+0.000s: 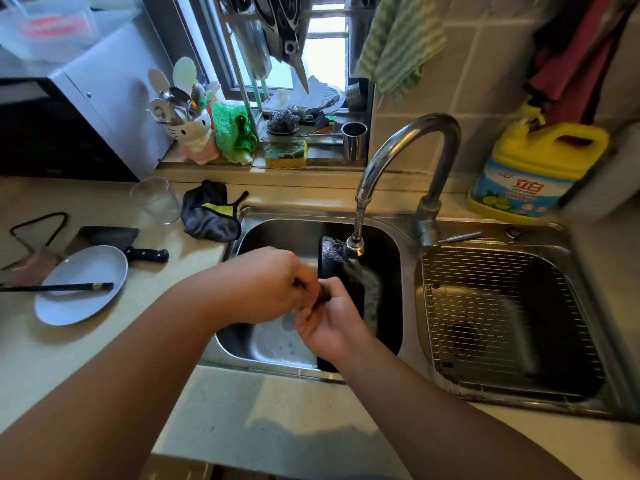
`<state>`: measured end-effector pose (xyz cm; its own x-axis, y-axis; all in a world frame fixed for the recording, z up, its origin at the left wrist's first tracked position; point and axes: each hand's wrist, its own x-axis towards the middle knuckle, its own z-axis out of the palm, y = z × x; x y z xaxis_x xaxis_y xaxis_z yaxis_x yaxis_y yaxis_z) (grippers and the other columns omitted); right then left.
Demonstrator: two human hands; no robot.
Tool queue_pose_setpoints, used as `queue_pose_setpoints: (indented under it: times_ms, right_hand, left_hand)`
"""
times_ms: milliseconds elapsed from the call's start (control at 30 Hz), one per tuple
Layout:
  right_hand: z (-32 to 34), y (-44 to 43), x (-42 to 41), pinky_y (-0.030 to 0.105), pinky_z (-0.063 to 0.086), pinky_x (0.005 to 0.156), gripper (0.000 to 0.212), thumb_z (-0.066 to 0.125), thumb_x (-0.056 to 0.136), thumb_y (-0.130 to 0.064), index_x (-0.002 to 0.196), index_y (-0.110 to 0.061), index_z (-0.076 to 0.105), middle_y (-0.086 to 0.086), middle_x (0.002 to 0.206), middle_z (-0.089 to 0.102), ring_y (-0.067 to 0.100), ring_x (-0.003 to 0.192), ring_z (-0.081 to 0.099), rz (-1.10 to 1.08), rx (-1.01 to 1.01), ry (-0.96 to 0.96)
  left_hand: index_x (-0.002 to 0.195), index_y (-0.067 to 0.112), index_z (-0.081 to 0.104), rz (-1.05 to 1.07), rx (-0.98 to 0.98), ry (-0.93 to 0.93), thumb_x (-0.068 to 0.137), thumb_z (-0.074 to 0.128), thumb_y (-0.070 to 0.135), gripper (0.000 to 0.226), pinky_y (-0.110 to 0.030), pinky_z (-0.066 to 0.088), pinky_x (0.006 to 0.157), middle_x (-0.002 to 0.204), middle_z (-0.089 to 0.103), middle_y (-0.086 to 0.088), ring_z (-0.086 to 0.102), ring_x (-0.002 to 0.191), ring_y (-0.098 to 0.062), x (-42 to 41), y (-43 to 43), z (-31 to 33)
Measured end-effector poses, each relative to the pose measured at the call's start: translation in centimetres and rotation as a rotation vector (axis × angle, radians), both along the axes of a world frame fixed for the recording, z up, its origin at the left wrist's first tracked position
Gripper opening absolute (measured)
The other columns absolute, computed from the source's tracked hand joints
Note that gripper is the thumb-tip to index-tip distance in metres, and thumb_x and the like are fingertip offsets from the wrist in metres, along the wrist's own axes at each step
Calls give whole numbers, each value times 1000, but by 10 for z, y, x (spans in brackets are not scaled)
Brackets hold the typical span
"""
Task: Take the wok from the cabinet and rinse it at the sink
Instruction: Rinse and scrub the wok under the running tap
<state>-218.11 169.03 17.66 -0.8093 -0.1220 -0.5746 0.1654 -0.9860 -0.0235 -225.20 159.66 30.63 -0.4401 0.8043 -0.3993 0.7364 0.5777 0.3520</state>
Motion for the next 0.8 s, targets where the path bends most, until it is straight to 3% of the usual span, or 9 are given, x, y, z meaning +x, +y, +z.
queue_pose_setpoints:
  times_ms: [100,267,367,467,667,800]
  right_hand:
    - [-2,-8,-9,16,43,33,30,48,92,-20,67,-9,59,1,54,60,9,39,53,59,72,-43]
    - [-6,-26,-14,13,42,32,24,55,95,-26,79,-9,56,2,51,61,7,34,50,204,170,-97]
    - [-10,-36,-15,12,43,35,22,62,92,-27,84,-6,58,6,58,62,8,36,52,277,203,-123]
    - [-13,-47,-15,12,41,34,23,63,92,-27,86,-6,57,5,56,60,7,34,49,348,244,-138]
    - [-28,-71,-14,12,36,30,31,63,92,-26,116,-12,49,5,73,53,5,31,44,430,416,-189]
    - [-38,-79,-5,14,38,31,28,66,91,-25,108,-12,48,5,70,53,6,34,45,500,526,-207]
  left_hand:
    - [89,34,78,145,132,-17,86,67,23,16,-7,41,60,69,60,17,57,71,7,1,-25,-13]
    - [79,53,72,345,277,-149,89,65,25,30,-25,44,58,81,60,6,58,68,-8,10,-68,-36]
    - [87,55,71,457,324,-232,92,62,28,29,-36,53,63,89,61,3,61,69,-9,17,-90,-48]
    - [92,60,69,511,360,-238,93,60,31,30,-33,52,62,88,61,6,60,70,-7,26,-109,-58]
    - [89,54,71,607,425,-206,92,63,27,29,-18,45,59,82,60,11,58,73,-3,50,-136,-82]
    - [93,45,75,704,553,-254,90,68,10,36,-11,43,62,87,64,19,62,80,-6,71,-152,-98]
